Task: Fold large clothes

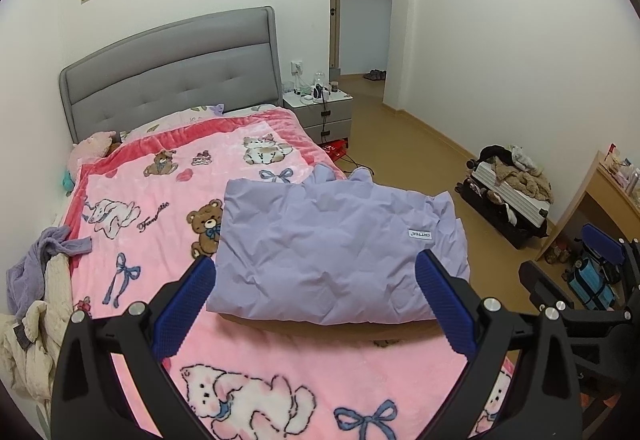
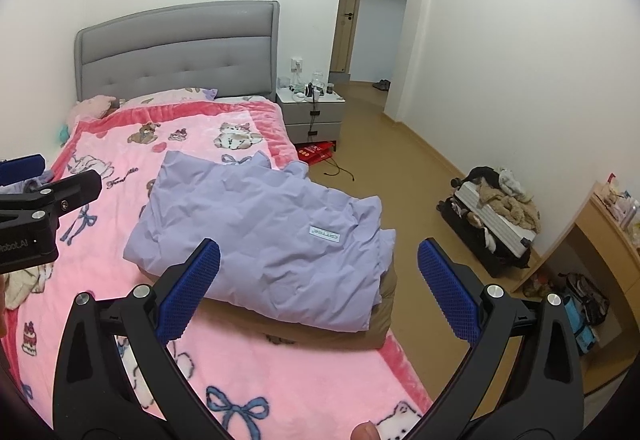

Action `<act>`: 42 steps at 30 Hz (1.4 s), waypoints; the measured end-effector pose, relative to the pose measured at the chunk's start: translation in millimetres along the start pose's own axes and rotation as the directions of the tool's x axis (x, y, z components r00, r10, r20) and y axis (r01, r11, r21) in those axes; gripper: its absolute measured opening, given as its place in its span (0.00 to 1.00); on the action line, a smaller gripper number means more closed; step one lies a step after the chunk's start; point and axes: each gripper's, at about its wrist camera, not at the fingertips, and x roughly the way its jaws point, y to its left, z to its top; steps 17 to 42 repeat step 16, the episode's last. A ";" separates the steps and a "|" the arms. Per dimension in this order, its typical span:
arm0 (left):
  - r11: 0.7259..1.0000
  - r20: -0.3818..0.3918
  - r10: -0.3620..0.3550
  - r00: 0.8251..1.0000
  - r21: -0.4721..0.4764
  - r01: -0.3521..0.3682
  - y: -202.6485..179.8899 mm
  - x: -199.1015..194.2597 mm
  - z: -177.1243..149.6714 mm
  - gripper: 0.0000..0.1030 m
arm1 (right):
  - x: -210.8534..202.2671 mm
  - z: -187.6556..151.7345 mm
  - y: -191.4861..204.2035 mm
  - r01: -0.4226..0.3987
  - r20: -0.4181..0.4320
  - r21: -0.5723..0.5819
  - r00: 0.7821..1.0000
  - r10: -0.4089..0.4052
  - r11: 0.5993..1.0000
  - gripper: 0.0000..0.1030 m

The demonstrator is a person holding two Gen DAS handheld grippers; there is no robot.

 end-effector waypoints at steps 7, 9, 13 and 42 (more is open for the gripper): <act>1.000 -0.001 -0.004 1.000 0.009 0.004 0.3 1.6 0.9 0.95 | -0.3 1.4 -1.2 -0.006 0.002 0.011 1.000 0.005 1.000 0.92; 1.000 -0.005 -0.006 1.000 0.008 0.006 0.5 1.9 0.9 0.95 | -0.6 2.0 -0.5 -0.007 0.003 0.013 1.000 0.007 1.000 0.92; 1.000 -0.004 -0.008 1.000 0.008 0.008 1.1 0.8 -0.2 0.95 | -3.1 4.0 1.1 -0.008 0.009 0.016 1.000 0.008 1.000 0.92; 1.000 -0.011 -0.018 1.000 0.006 0.018 2.1 1.2 -0.8 0.95 | -4.9 4.1 2.6 -0.011 0.012 0.019 1.000 0.011 1.000 0.92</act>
